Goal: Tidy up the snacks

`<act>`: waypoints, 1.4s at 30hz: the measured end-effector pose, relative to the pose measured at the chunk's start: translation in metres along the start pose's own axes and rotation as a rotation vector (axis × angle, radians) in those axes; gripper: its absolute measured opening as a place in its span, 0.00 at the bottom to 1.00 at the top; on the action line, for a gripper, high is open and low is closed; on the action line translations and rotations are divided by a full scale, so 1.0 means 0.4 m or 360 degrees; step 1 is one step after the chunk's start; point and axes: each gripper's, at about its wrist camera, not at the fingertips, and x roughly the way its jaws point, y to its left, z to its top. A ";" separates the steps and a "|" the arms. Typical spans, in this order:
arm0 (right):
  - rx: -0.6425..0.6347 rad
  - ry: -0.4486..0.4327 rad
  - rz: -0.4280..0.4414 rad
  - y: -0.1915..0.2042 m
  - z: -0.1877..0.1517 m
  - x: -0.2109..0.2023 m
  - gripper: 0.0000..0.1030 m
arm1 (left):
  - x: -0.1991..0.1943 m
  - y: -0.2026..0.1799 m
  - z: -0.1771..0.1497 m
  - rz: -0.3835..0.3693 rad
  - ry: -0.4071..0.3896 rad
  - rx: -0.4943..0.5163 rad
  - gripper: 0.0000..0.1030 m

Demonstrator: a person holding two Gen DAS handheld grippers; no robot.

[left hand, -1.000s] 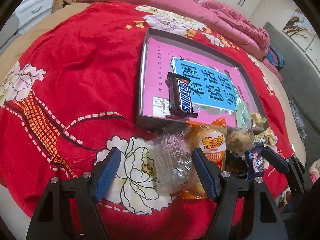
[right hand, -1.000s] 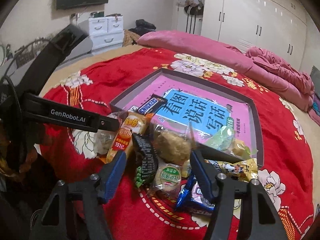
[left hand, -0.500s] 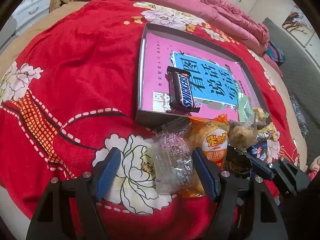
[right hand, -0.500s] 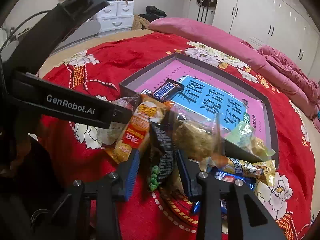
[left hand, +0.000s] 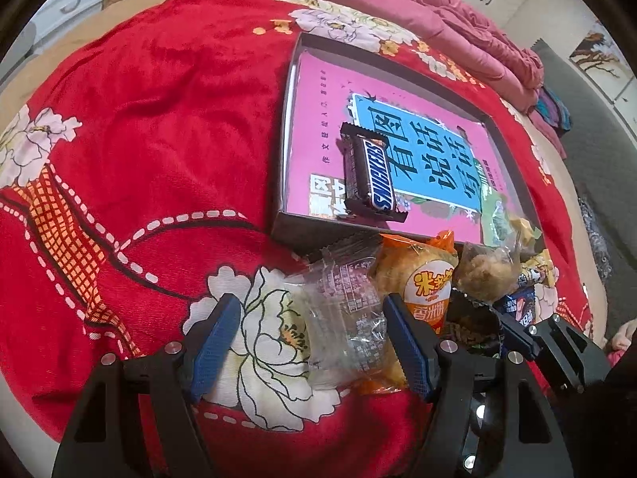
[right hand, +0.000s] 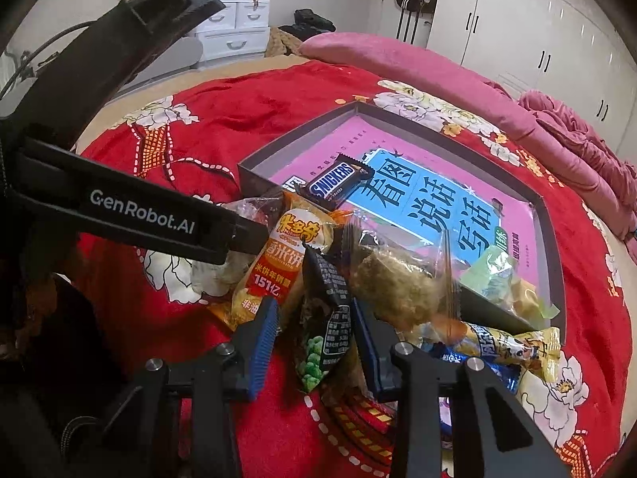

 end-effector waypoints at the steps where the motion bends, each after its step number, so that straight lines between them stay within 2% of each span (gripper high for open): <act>1: 0.0009 -0.0002 0.0007 -0.003 0.001 0.000 0.37 | 0.001 0.000 0.000 0.0000 0.0002 -0.0001 0.73; 4: 0.0053 -0.0004 0.0018 -0.016 0.002 -0.003 0.24 | 0.003 -0.001 0.001 -0.0011 0.0004 0.0002 0.69; 8: 0.0171 -0.0005 0.0128 -0.047 -0.004 -0.015 0.23 | 0.006 -0.016 -0.001 -0.0043 0.0006 0.0050 0.53; 11: 0.0208 -0.0030 0.0184 -0.056 -0.010 -0.031 0.23 | 0.004 -0.030 -0.002 -0.0052 -0.0001 0.0095 0.47; 17: 0.0214 -0.0089 0.0286 -0.060 -0.021 -0.071 0.23 | 0.000 -0.011 -0.002 -0.0124 0.0015 0.0047 0.45; 30: 0.0323 -0.0131 0.0319 -0.099 -0.034 -0.089 0.23 | -0.057 0.039 -0.003 -0.0202 -0.0103 0.0020 0.41; 37: 0.0404 -0.0212 0.0337 -0.121 -0.024 -0.113 0.23 | -0.108 0.043 -0.002 -0.0267 -0.0240 0.0033 0.41; 42: 0.0436 -0.0247 0.0330 -0.126 -0.013 -0.121 0.23 | -0.135 0.026 0.003 -0.0273 -0.0328 0.0060 0.41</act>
